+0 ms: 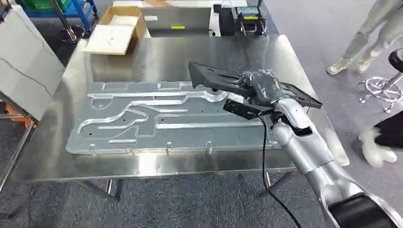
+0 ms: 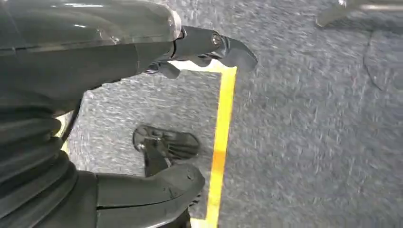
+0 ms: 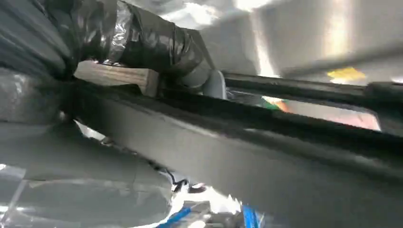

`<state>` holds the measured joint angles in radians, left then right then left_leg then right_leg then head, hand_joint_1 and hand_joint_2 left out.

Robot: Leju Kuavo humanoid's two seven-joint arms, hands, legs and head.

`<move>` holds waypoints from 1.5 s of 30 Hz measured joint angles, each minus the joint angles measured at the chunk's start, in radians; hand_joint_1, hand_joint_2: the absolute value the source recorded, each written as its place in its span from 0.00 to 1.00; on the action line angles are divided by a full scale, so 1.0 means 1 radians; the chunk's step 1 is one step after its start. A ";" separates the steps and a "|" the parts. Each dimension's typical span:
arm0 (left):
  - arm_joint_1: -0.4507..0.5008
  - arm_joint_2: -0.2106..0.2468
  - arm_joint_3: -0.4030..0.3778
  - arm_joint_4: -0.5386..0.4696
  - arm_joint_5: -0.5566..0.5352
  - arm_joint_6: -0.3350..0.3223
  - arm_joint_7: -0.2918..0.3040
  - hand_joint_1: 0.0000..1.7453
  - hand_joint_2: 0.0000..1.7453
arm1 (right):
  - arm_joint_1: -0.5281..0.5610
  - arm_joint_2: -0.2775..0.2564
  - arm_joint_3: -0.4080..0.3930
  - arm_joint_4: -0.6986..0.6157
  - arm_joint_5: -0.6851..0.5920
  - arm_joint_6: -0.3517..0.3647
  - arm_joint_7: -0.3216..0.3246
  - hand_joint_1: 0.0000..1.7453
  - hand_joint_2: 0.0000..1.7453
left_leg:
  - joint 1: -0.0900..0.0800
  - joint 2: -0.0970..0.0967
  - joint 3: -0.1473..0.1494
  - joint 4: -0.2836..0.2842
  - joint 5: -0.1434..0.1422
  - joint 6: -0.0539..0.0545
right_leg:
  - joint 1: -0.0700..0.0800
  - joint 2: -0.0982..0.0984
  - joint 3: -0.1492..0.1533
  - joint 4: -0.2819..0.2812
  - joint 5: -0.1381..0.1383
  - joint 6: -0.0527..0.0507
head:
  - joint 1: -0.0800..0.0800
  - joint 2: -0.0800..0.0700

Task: Take the parts from the cabinet and place them on the table.

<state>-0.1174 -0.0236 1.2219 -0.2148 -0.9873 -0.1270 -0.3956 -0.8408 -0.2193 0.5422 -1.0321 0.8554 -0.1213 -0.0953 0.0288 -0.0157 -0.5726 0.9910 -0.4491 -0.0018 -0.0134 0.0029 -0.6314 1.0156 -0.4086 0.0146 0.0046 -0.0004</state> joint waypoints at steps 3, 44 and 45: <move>-0.003 0.000 -0.010 0.000 -0.004 -0.003 -0.004 0.00 1.00 | -0.017 0.024 0.027 0.095 0.032 -0.002 0.007 1.00 1.00 | 0.000 -0.001 0.004 -0.005 -0.009 -0.018 | -0.007 0.000 0.007 -0.015 -0.008 -0.018 | -0.001 0.000; -0.013 0.003 -0.040 0.000 0.014 0.002 -0.050 0.00 0.00 | -0.002 0.236 -0.027 0.204 -0.212 -0.160 -0.199 0.00 0.00 | 0.000 0.016 -0.041 0.051 0.015 -0.005 | 0.002 0.003 0.047 0.003 -0.051 -0.032 | 0.000 0.000; -0.014 0.002 -0.040 0.000 0.014 0.002 -0.051 0.00 0.00 | 0.003 0.230 -0.036 0.177 -0.225 -0.168 -0.209 0.00 0.00 | -0.006 0.014 -0.026 0.026 0.010 -0.004 | 0.010 0.004 0.040 0.011 -0.052 -0.026 | 0.000 0.000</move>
<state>-0.1315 -0.0214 1.1818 -0.2148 -0.9731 -0.1255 -0.4463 -0.8376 0.0103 0.5062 -0.8546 0.6301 -0.2896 -0.3041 0.0225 -0.0016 -0.5987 1.0171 -0.4391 -0.0060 -0.0029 0.0066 -0.5911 1.0268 -0.4609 -0.0116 0.0046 -0.0004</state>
